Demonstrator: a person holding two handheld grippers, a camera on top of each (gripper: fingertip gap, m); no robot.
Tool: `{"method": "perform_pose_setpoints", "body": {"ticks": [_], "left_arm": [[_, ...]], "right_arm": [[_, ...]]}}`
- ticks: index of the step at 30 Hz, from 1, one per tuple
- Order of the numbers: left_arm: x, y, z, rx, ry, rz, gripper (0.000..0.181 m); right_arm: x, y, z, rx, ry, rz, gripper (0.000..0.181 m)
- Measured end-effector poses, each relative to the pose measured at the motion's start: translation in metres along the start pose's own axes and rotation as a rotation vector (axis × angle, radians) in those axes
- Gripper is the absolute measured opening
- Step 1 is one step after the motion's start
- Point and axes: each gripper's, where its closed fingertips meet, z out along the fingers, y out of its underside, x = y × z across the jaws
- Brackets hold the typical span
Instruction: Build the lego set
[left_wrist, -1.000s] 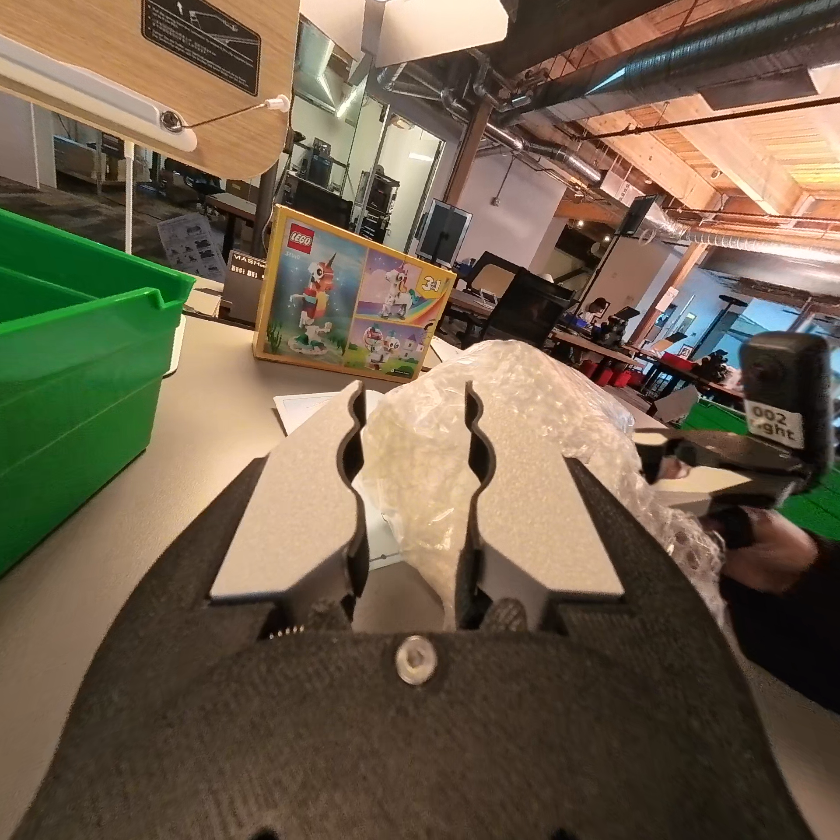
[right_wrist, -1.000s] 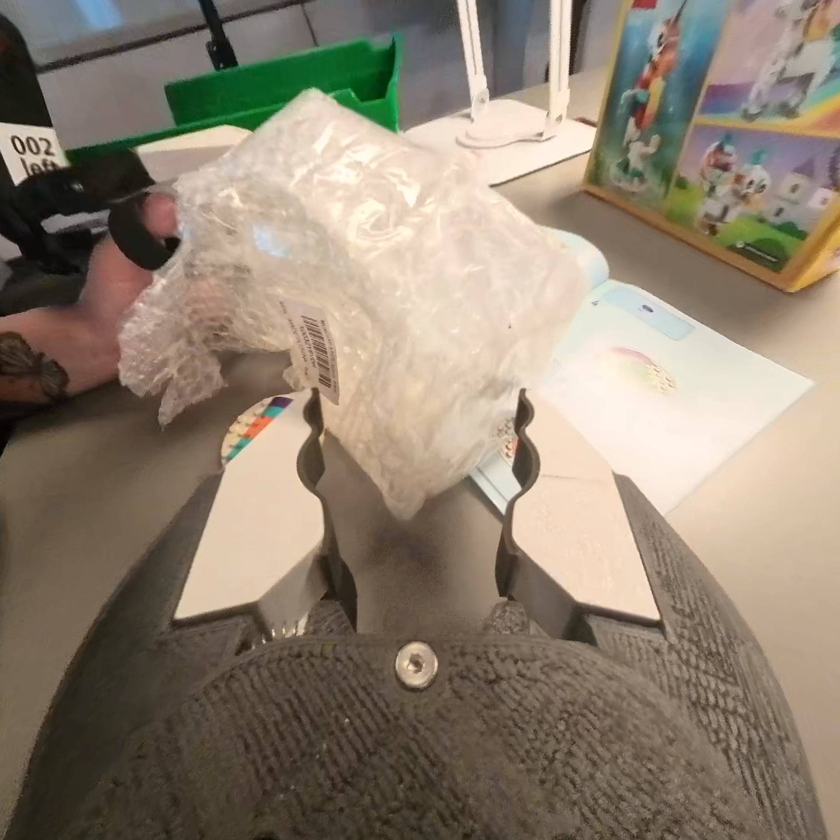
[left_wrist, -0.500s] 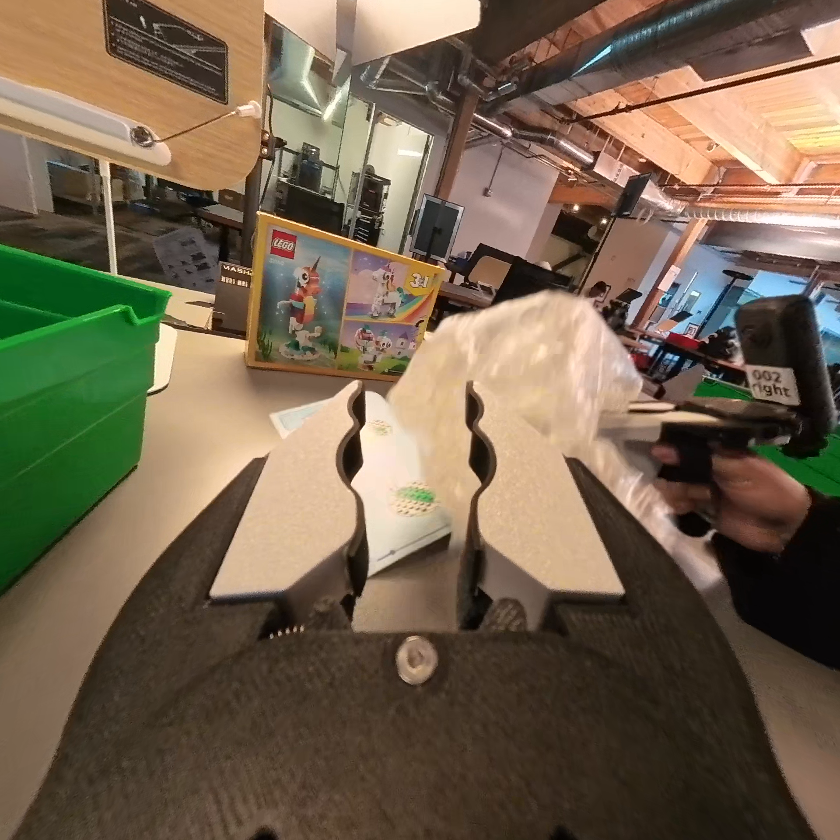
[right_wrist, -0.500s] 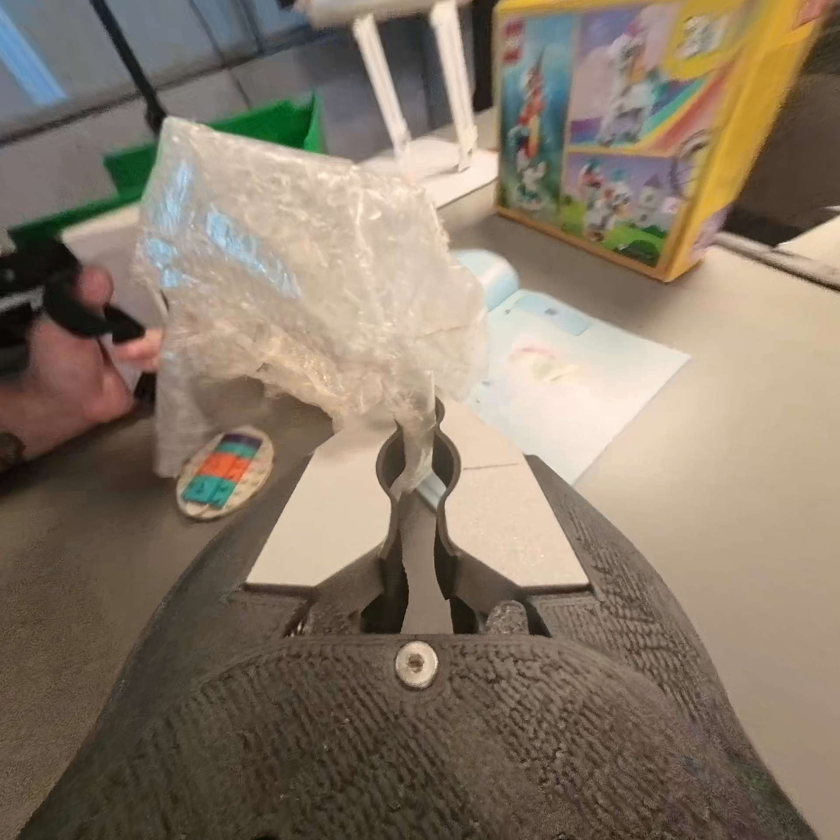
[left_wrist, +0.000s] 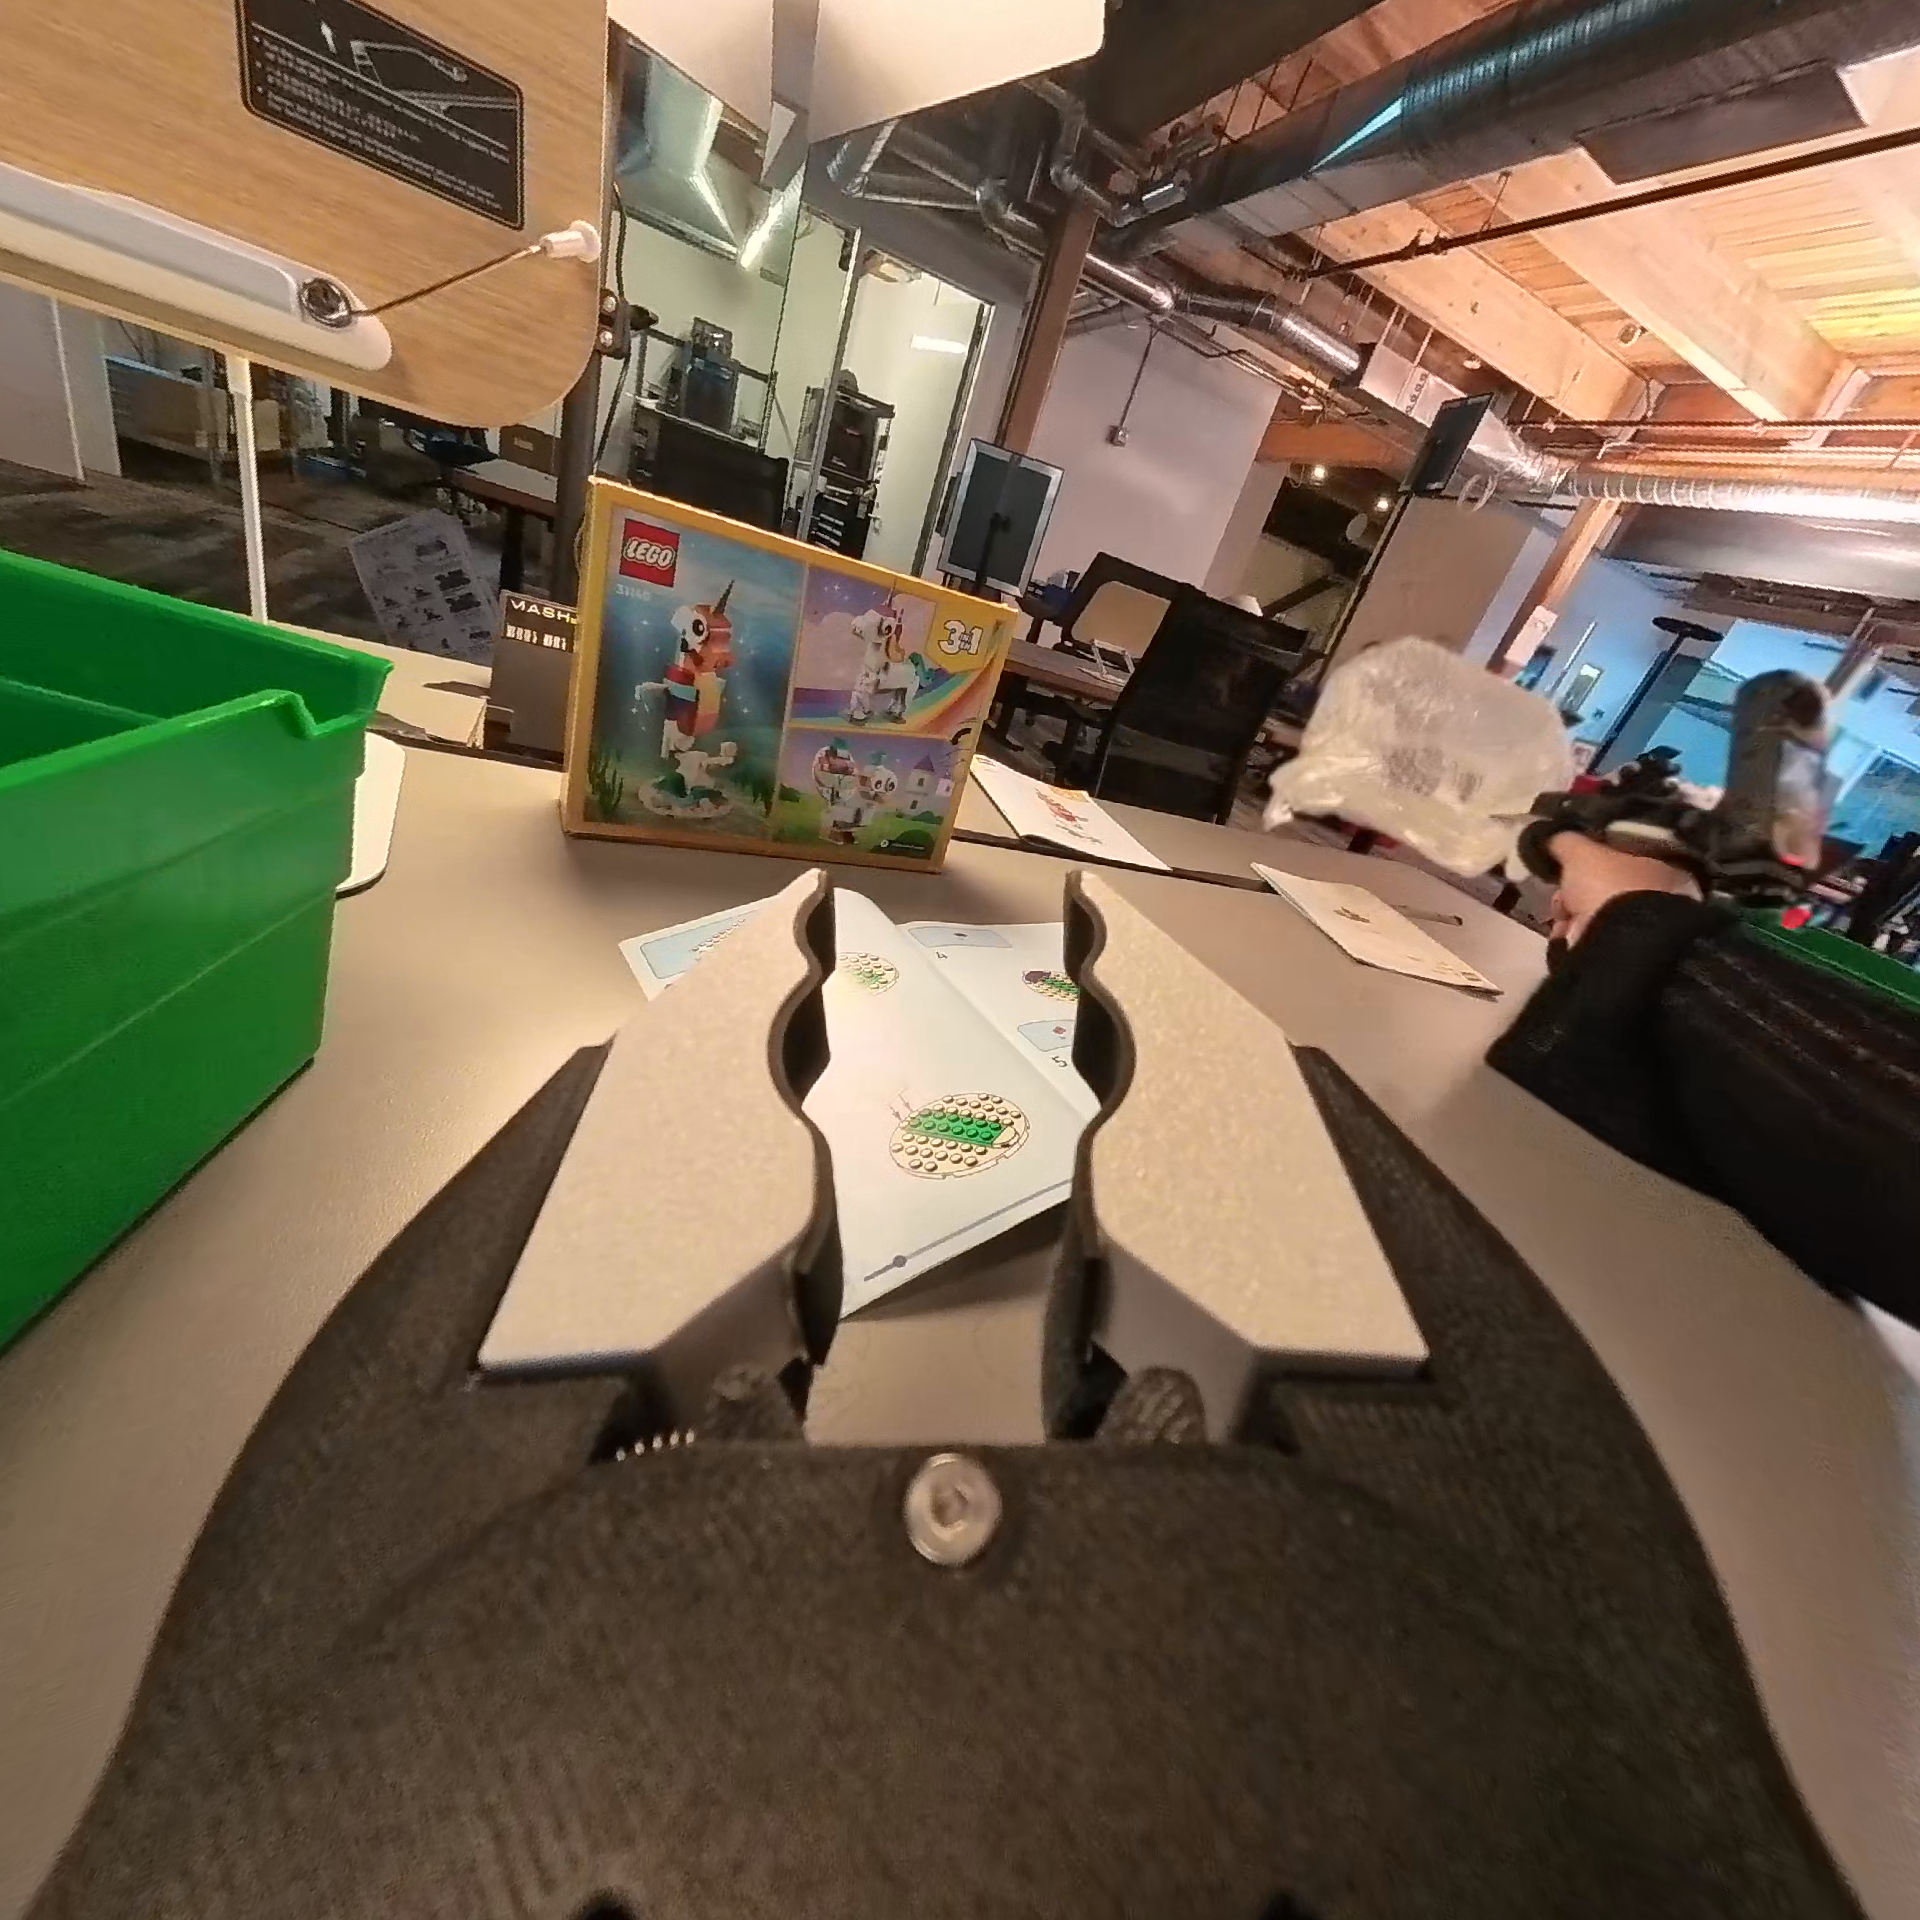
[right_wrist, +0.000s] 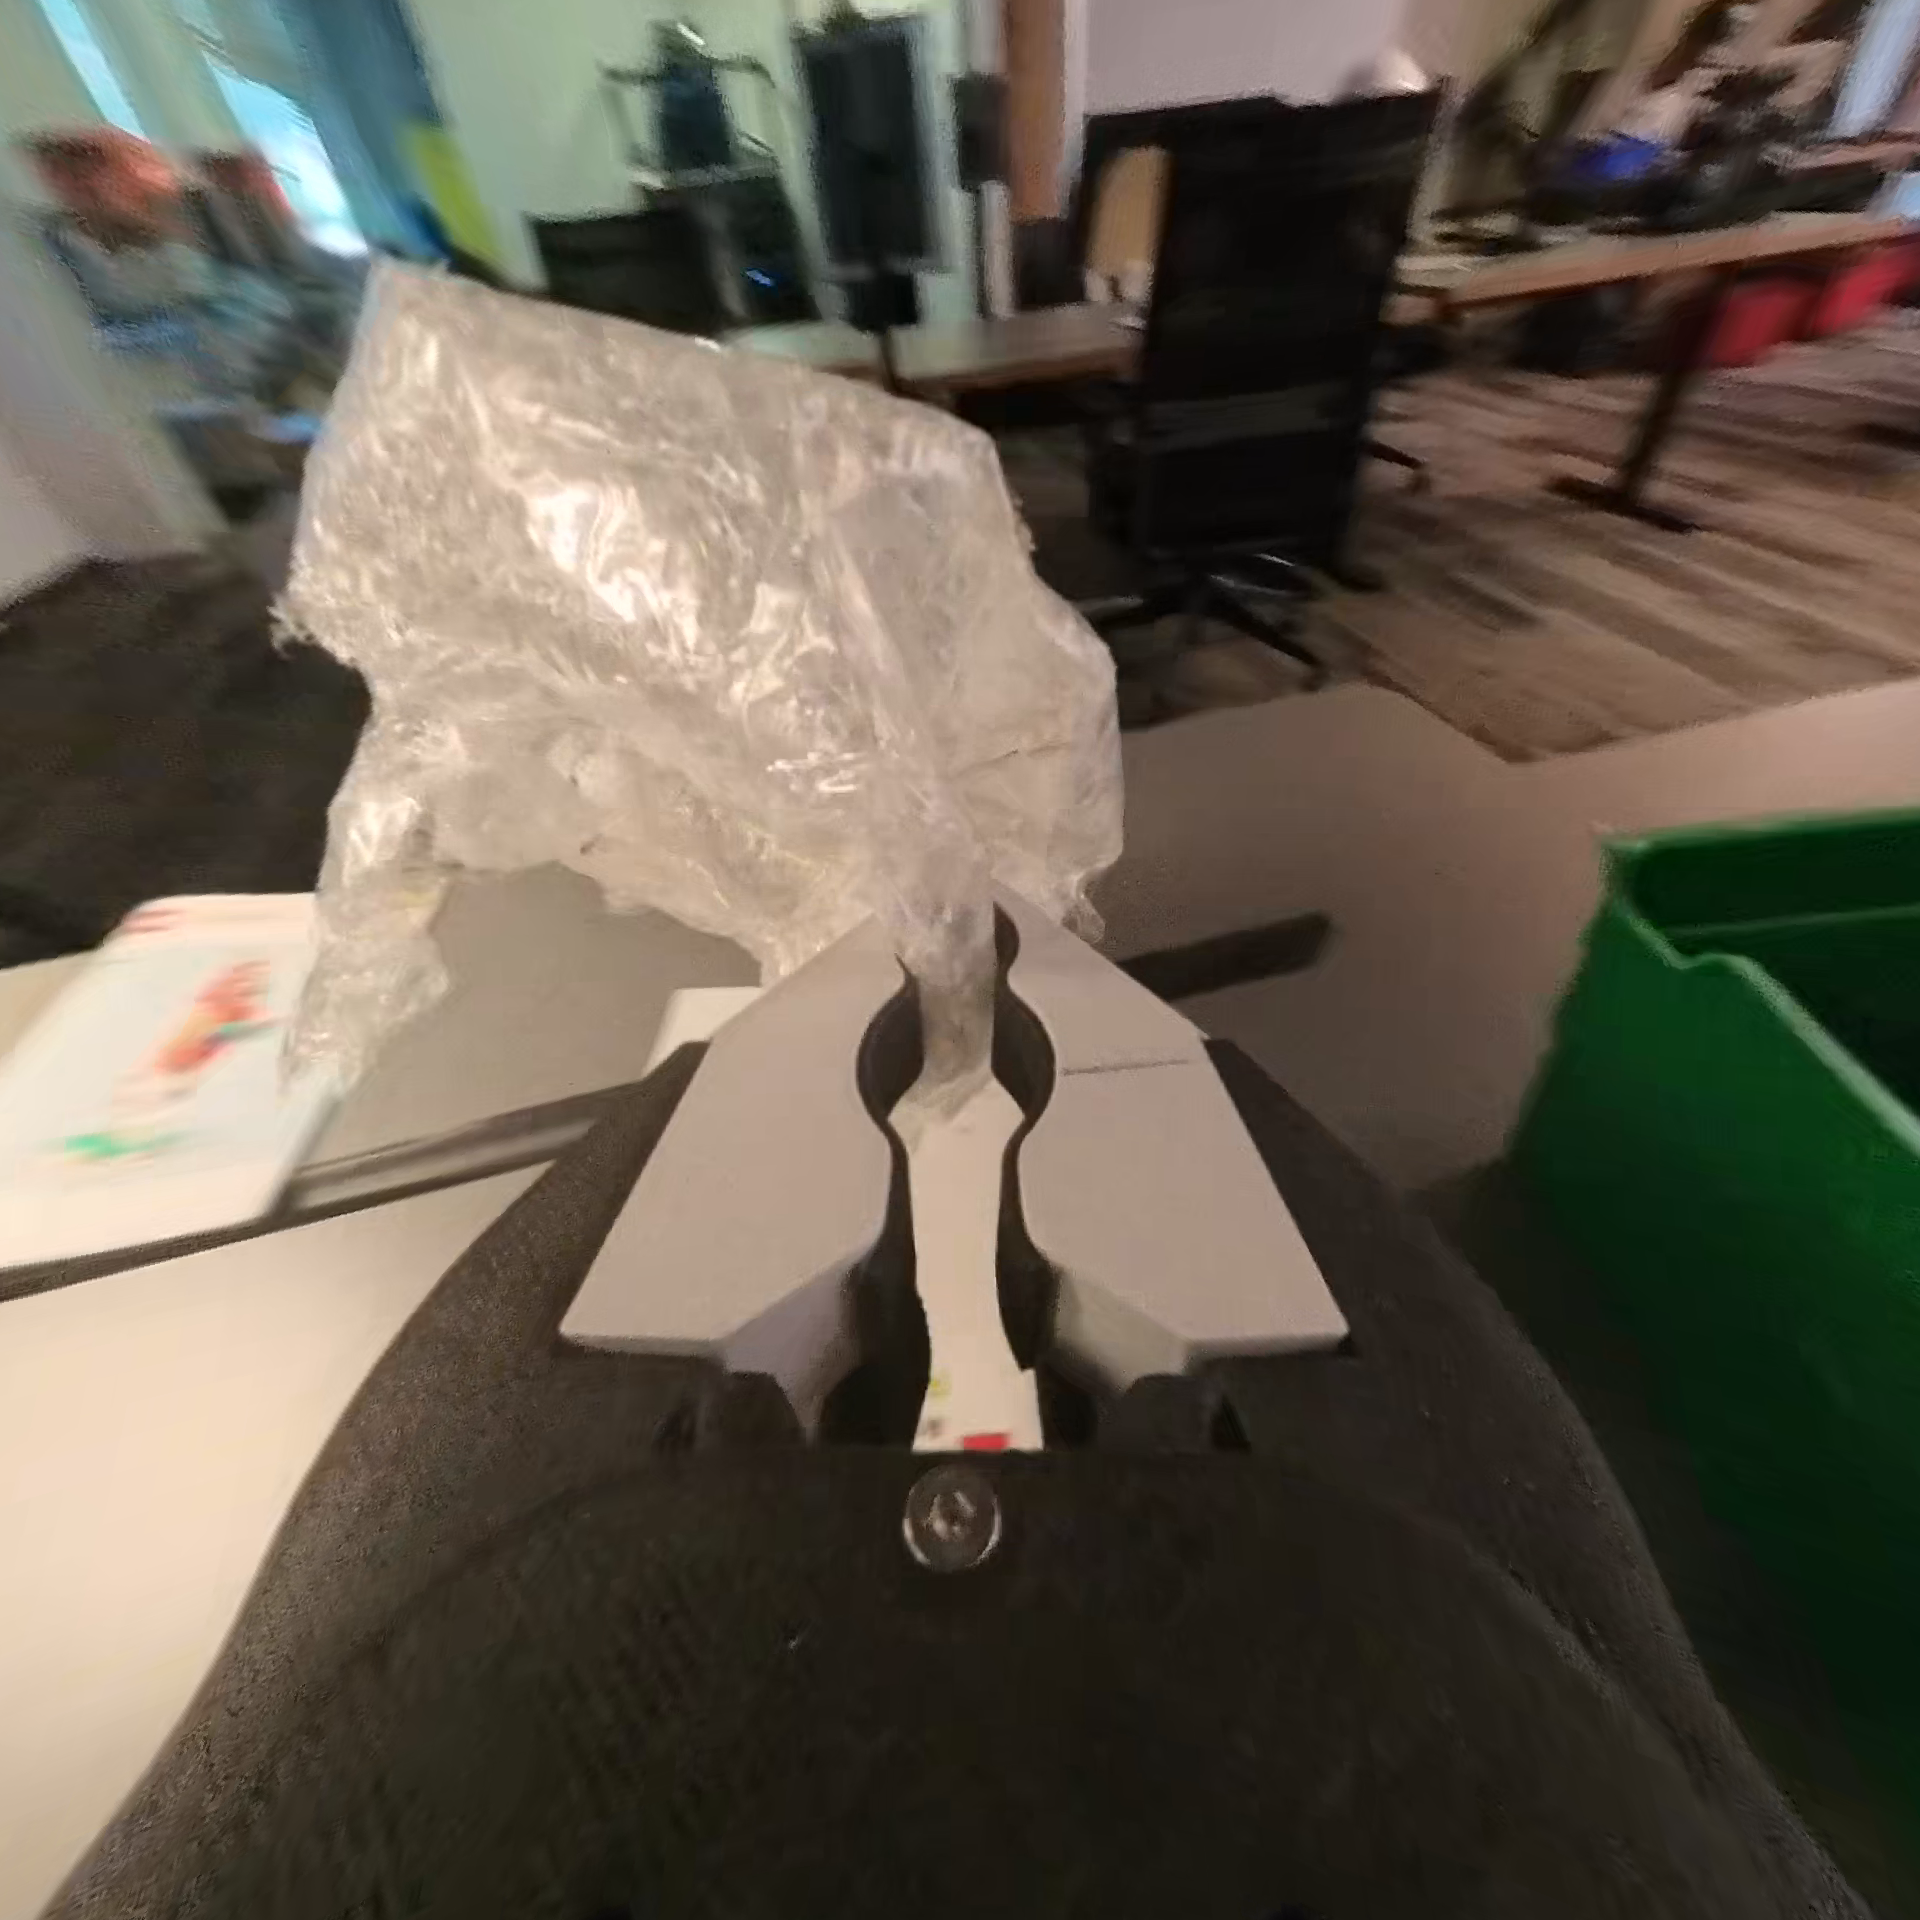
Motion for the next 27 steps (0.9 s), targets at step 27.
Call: {"method": "perform_pose_setpoints", "body": {"ticks": [27], "left_arm": [[0.001,0.0,0.0,-0.006,-0.011,0.03,0.043]], "right_arm": [[-0.267,0.122,-0.296,-0.289,-1.171,-0.199,0.075]]}}
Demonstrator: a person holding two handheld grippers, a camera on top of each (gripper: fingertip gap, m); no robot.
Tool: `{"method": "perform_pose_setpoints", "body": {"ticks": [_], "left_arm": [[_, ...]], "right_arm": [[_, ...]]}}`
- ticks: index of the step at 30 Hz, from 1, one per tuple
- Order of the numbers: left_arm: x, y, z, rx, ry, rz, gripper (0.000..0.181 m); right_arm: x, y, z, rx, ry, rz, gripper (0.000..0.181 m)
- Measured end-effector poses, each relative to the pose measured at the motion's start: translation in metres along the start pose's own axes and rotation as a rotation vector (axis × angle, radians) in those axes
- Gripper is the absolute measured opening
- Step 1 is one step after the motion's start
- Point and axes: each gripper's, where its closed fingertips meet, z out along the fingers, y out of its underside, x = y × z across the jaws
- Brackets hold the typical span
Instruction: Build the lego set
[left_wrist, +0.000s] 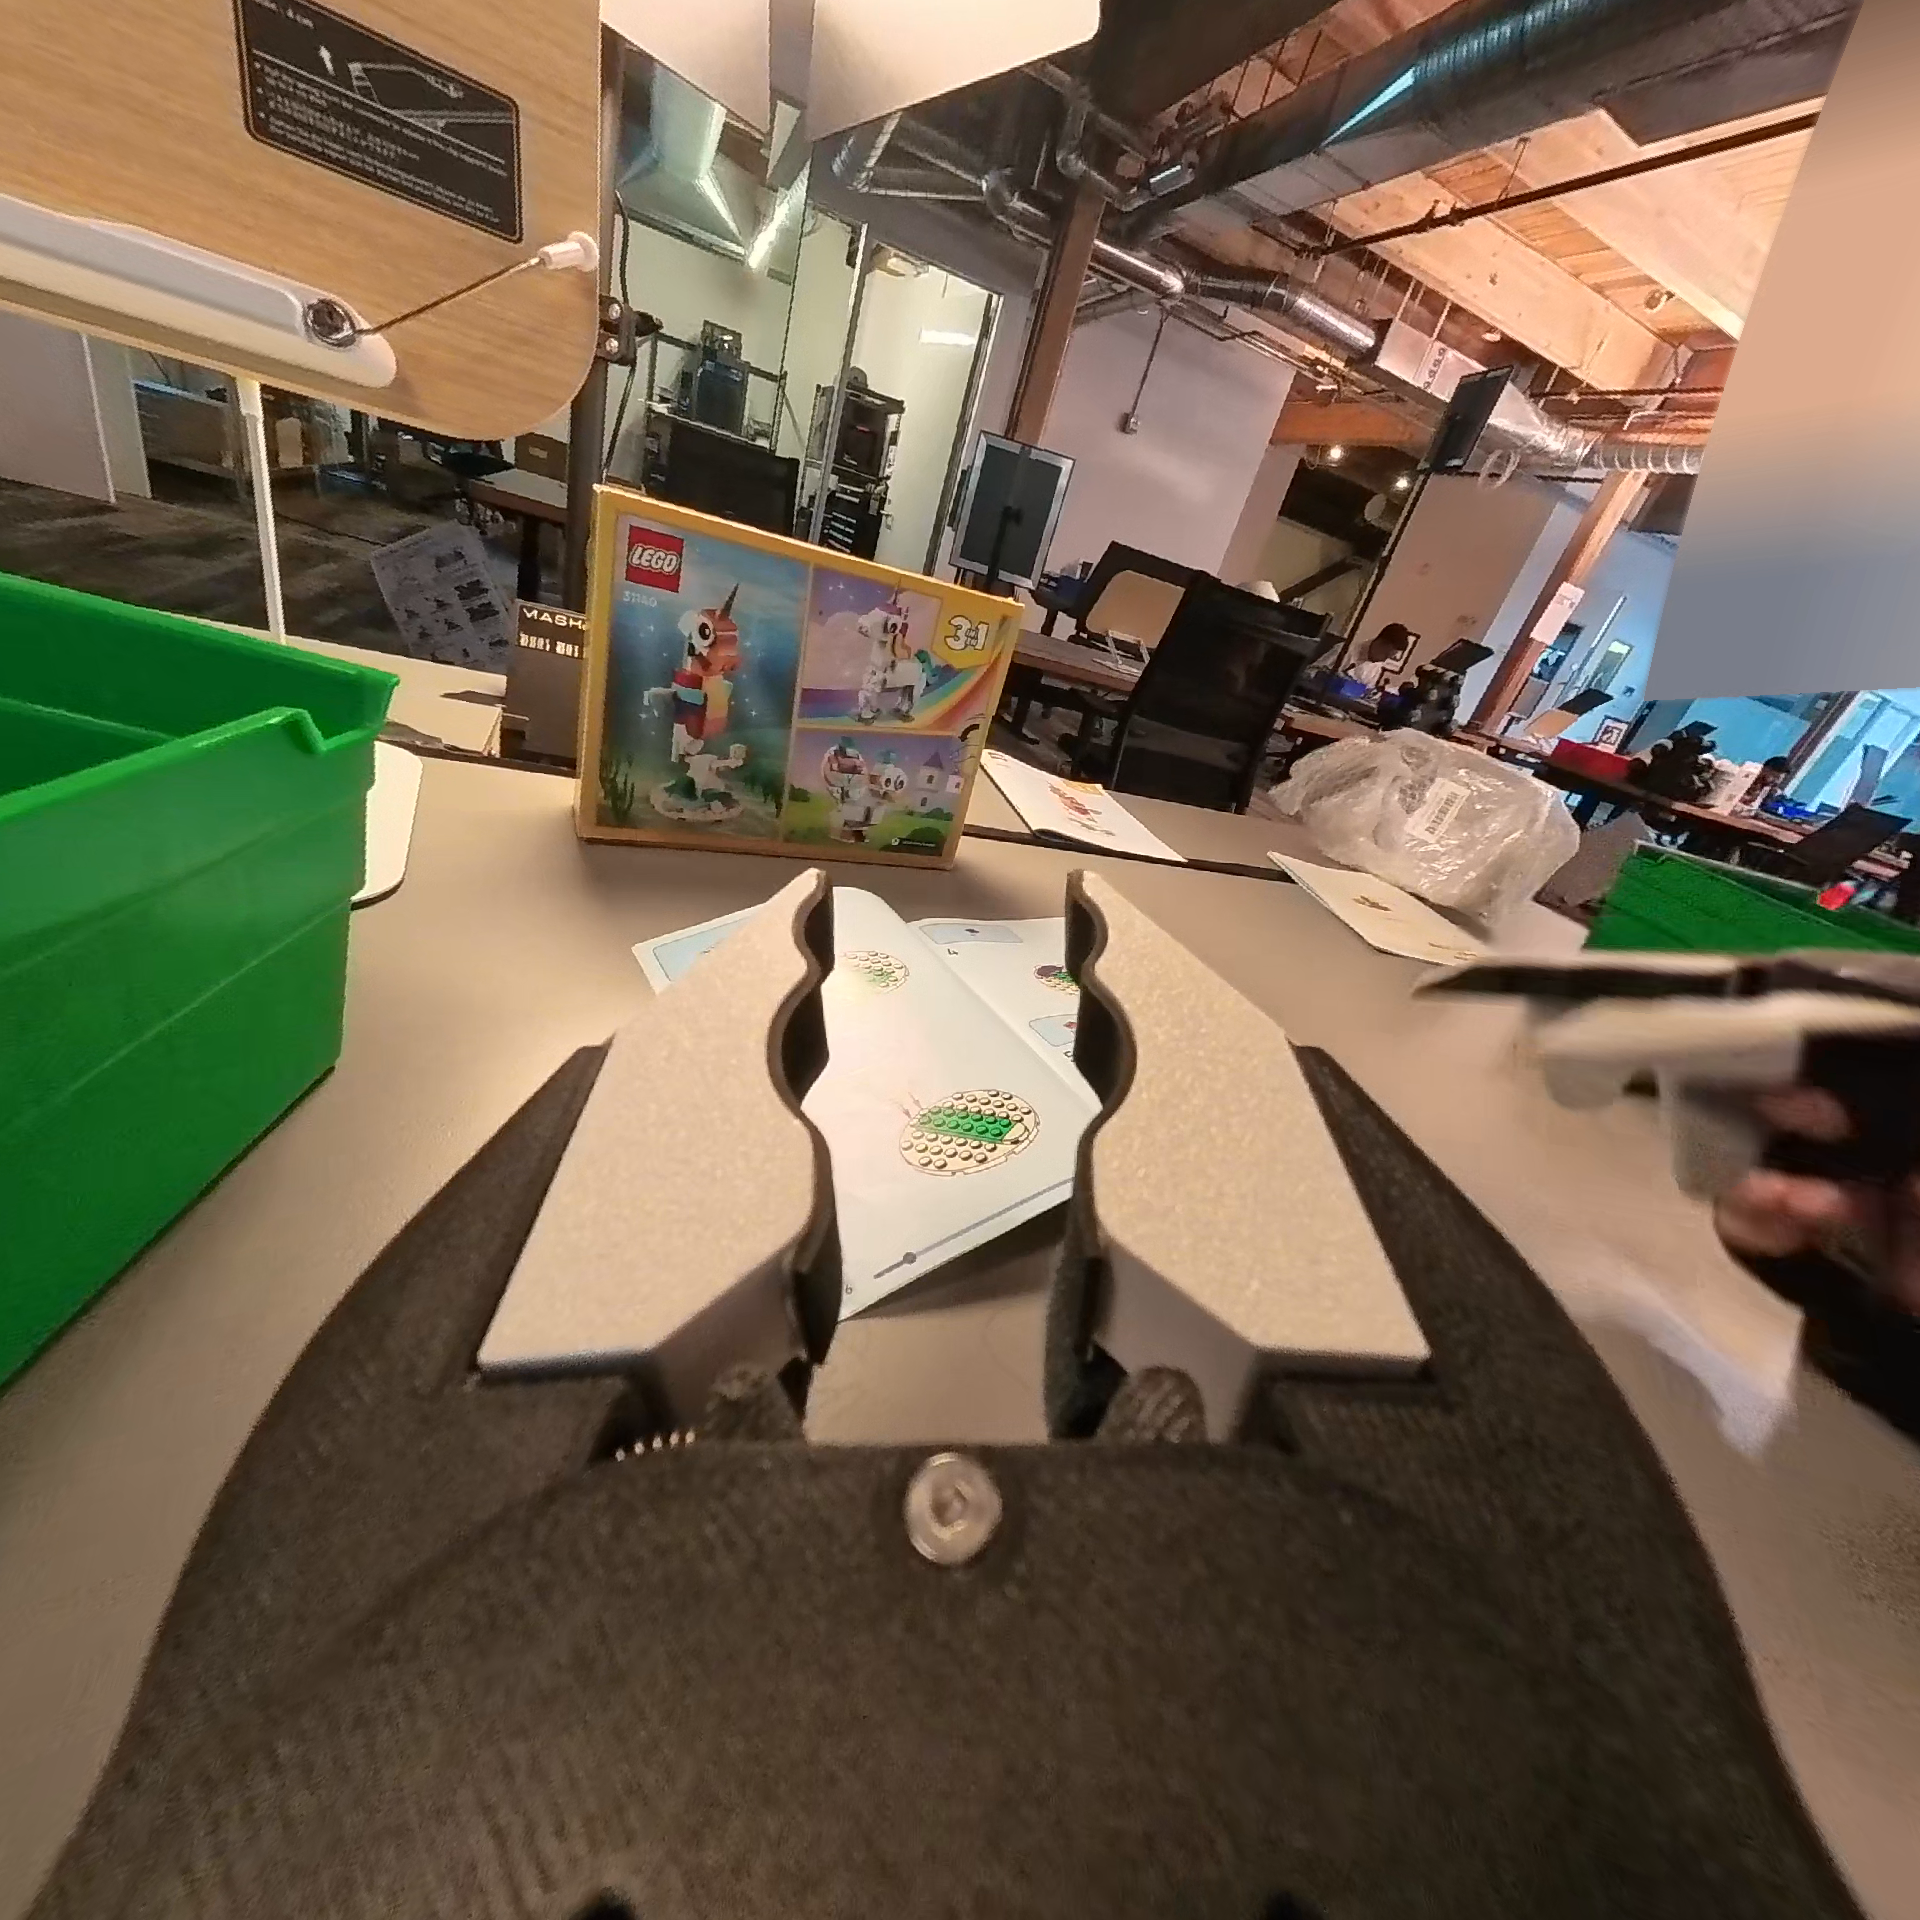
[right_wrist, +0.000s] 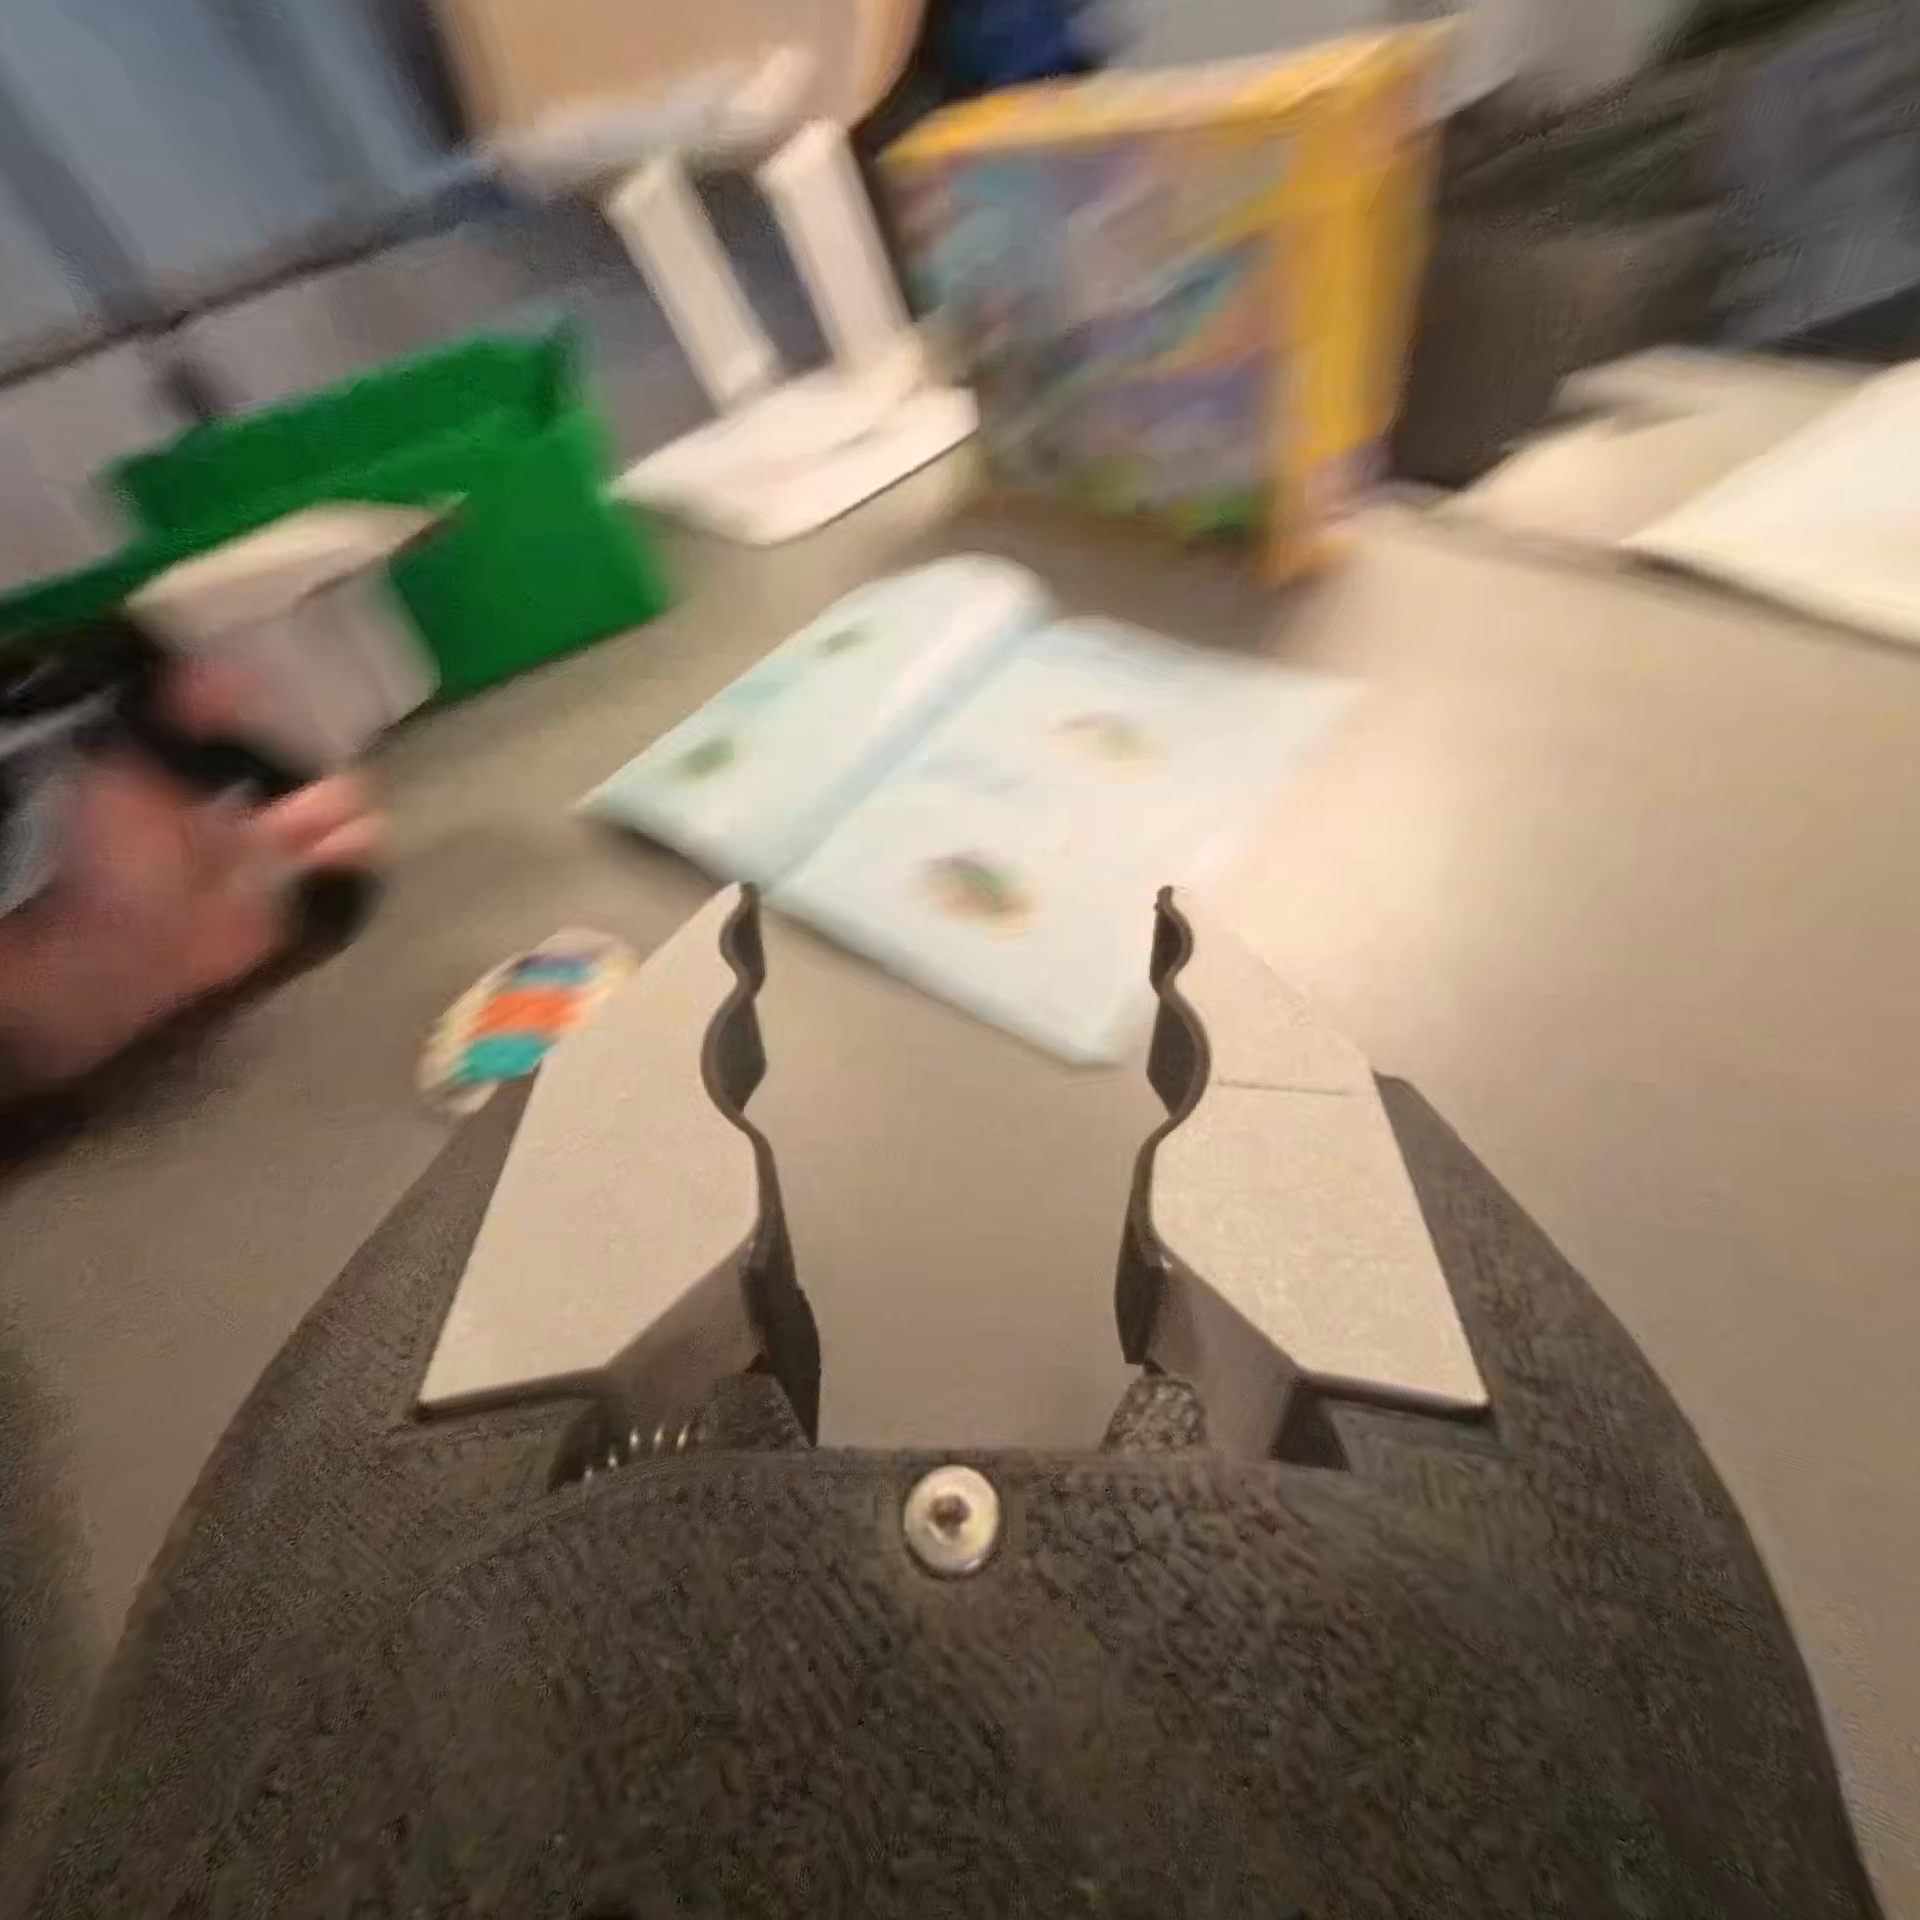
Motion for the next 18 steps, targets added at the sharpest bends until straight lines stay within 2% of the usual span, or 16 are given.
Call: {"method": "perform_pose_setpoints", "body": {"ticks": [3,6,12,18], "left_arm": [[0.0,0.0,0.0,0.0,0.0,0.002,0.043],[0.0,0.0,-0.001,0.0,-0.005,0.011,0.043],[0.0,0.0,-0.001,-0.002,-0.007,0.018,0.043],[0.001,0.0,-0.001,-0.005,-0.006,0.031,0.043]], "right_arm": [[-0.084,0.047,0.034,-0.241,-0.27,-0.061,0.092],[-0.119,0.069,0.052,-0.327,-0.322,-0.197,0.093],[-0.139,0.084,0.066,-0.43,-0.33,-0.289,0.092],[-0.14,0.087,0.071,-0.471,-0.27,-0.397,0.076]]}}
